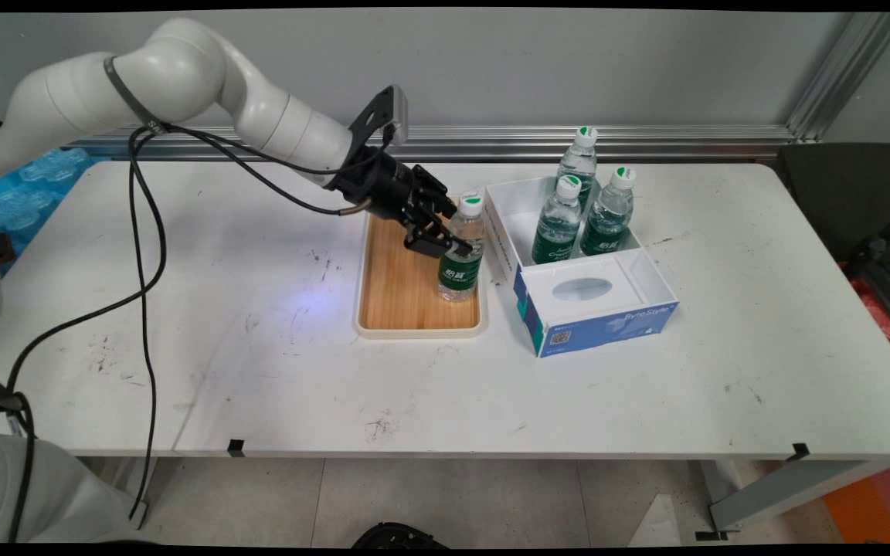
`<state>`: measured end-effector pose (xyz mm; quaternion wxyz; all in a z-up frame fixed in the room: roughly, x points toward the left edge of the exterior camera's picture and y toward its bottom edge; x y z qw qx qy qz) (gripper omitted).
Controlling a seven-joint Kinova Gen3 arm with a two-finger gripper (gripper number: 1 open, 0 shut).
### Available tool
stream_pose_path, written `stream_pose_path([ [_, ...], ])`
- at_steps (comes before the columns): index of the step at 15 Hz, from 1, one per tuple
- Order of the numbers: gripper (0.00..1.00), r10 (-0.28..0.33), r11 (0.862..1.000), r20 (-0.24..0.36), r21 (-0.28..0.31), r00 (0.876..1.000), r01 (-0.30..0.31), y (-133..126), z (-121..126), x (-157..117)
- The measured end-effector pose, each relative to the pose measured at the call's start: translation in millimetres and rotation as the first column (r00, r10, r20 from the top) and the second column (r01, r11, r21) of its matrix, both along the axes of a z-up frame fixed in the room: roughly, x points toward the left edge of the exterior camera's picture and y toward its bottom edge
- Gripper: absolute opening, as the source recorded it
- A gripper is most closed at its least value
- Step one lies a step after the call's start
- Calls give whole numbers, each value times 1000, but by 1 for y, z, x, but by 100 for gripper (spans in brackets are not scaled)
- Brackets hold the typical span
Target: Place the picked object on the tray
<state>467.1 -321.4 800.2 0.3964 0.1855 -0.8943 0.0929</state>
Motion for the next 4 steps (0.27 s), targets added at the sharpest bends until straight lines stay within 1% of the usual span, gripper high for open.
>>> stream_pose_path([
  [1,100,0,1000,0,0,1000,0,0,-1,0],
  [4,100,-1,1000,-1,1,1000,1,1,-5,1],
])
